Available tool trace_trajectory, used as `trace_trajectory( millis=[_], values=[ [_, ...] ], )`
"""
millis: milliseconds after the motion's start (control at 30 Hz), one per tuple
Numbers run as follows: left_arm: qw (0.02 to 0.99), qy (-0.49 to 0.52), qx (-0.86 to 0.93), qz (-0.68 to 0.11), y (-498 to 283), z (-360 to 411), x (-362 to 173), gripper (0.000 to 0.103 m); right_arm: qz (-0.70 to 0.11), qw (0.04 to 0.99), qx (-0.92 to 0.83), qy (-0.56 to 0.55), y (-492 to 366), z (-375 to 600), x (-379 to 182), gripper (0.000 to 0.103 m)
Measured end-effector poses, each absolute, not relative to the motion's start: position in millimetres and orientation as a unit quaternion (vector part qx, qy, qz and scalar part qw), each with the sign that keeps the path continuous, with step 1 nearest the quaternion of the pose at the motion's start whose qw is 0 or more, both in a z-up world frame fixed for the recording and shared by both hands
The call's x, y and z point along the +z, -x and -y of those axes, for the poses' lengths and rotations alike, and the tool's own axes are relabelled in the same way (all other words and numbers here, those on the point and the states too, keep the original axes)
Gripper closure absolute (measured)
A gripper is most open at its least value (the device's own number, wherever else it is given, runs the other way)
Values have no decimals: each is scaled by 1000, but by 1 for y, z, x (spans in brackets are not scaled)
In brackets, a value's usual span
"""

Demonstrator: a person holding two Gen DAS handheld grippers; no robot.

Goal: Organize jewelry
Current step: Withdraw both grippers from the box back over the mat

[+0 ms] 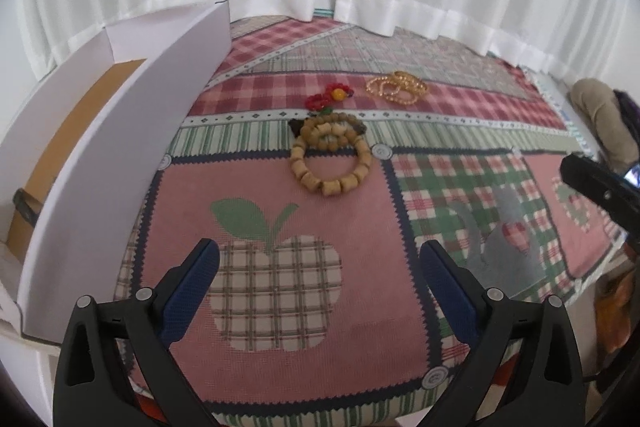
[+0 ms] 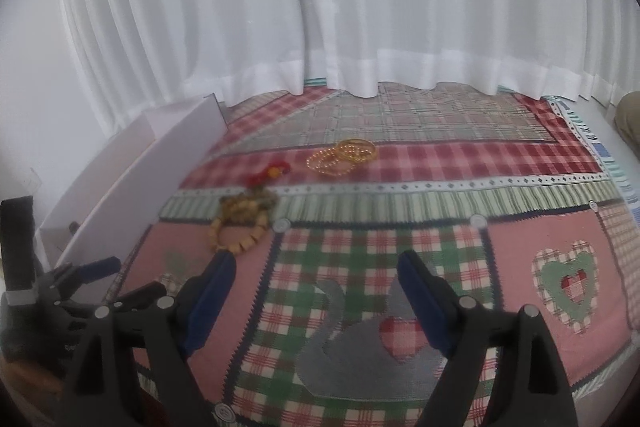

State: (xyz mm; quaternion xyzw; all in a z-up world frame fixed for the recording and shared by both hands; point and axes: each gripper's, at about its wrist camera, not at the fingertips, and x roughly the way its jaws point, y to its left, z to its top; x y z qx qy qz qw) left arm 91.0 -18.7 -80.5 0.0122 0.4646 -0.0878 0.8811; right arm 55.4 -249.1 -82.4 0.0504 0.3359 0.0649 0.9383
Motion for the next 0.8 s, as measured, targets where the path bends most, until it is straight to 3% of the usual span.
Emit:
trace_trajectory(
  millis=[800],
  values=[
    [881,-29,-84,-464,-84,19,-82,3,-393,919,10,-10,-60,251,-96,14]
  ],
)
